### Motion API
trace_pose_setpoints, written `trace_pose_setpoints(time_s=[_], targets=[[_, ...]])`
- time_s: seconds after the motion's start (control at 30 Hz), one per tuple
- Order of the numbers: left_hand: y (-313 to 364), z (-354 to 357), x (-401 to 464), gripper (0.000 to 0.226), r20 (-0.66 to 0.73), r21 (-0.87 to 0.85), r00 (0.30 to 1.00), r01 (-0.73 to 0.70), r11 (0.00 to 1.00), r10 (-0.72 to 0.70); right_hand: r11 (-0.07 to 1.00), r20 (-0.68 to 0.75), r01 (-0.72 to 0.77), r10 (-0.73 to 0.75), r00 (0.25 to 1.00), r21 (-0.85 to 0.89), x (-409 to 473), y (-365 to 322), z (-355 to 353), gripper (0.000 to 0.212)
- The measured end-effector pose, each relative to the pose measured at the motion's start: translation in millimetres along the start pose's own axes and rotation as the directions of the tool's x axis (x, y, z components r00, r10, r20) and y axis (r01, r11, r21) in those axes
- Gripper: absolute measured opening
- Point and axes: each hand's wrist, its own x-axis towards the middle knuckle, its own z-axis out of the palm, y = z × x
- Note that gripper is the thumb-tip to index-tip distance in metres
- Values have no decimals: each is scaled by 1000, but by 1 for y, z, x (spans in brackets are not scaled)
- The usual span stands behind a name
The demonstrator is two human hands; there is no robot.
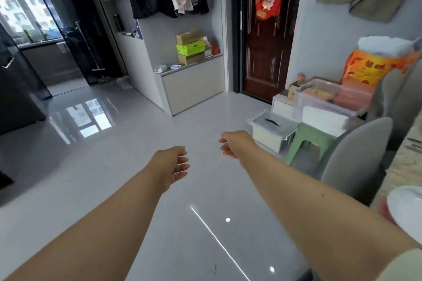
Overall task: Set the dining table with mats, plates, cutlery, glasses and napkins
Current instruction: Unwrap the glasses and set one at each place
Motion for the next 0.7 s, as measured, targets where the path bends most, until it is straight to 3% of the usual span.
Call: trace_pose_setpoints(time_s=[0.3, 0.47, 0.57, 0.7], targets=[[93, 74, 188, 20, 250, 156, 968, -39, 987, -1, 990, -208, -114, 128, 970, 78, 178, -58, -27, 29], [147, 129, 292, 49, 456, 324, 890, -159, 933, -7, 976, -335, -126, 180, 925, 175, 262, -79, -55, 24], [167, 176, 332, 59, 528, 339, 847, -150, 929, -56, 969, -409, -140, 214, 887, 204, 297, -84, -88, 25], [184, 254, 374, 69, 606, 387, 787, -168, 907, -113, 959, -517, -154, 260, 815, 238, 343, -77, -147, 10]])
